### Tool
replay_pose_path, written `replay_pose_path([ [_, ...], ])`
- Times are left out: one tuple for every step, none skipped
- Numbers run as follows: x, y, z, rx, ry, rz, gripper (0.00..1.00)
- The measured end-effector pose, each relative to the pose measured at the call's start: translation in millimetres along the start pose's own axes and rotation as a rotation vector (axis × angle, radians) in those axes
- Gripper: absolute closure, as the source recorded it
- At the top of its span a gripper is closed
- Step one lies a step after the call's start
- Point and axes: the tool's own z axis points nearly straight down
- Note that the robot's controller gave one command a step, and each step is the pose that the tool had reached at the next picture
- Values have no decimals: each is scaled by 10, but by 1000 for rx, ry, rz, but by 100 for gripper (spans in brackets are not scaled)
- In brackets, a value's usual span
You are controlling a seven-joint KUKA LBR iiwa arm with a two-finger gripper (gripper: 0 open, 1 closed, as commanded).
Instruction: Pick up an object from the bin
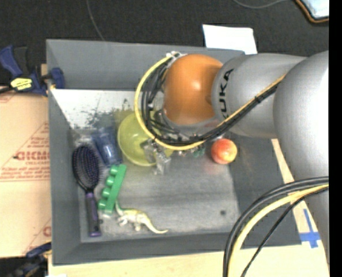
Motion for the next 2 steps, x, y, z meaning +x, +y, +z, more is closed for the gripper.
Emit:
replay_pose_path([
  [-29, -15, -254, 5, -13, 0, 100],
  [-24, -13, -264, 5, -12, 1, 100],
])
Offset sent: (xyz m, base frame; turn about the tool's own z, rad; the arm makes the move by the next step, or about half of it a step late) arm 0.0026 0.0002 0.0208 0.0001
